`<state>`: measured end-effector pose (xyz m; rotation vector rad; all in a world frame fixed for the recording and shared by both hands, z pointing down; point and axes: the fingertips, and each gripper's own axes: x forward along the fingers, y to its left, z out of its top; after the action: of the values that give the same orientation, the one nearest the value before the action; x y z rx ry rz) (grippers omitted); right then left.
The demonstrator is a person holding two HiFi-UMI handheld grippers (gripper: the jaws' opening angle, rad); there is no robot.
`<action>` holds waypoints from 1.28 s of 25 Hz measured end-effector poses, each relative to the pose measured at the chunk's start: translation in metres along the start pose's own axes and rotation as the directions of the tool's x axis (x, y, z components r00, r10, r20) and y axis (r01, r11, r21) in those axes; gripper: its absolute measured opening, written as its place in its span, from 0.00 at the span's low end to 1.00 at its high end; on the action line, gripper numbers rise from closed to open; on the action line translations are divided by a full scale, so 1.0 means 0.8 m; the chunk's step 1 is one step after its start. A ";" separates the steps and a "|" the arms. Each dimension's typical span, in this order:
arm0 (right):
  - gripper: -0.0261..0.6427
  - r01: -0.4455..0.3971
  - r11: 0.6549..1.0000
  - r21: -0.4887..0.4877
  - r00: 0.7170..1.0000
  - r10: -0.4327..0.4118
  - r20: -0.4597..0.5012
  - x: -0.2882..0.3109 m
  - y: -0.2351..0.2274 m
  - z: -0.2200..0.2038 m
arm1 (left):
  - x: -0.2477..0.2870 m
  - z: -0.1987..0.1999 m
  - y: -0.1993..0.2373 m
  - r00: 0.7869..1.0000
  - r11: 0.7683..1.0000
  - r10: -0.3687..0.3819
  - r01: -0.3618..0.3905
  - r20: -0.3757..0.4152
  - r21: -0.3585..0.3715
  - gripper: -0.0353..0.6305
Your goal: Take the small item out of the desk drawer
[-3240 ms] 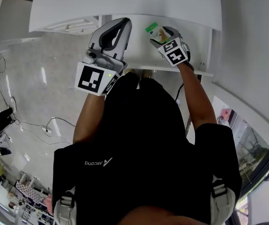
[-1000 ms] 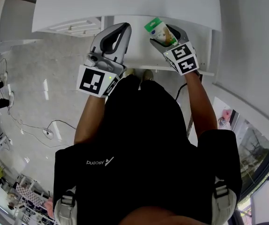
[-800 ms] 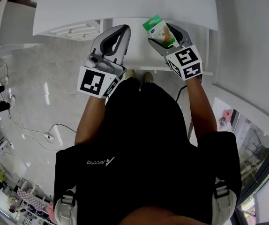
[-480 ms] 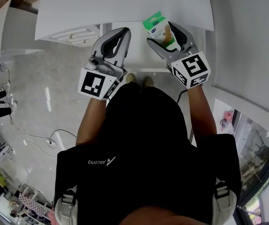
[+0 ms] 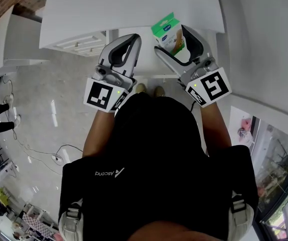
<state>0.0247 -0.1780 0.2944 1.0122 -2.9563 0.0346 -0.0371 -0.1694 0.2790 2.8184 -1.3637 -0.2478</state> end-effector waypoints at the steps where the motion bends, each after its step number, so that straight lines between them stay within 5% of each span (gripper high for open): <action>1: 0.57 0.002 1.000 -0.002 1.000 -0.002 0.014 -0.001 0.001 0.005 | 0.000 0.002 -0.001 1.000 1.000 -0.003 0.003 0.002 0.001 0.05; 32: 0.56 -0.003 1.000 -0.002 0.996 0.003 0.094 -0.004 0.007 0.024 | 0.006 0.012 -0.003 0.999 0.999 -0.041 0.041 0.031 0.001 0.05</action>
<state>0.0238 -0.1722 0.2754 1.0369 -3.0414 -0.0153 -0.0338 -0.1708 0.2687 2.8570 -1.3133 -0.2924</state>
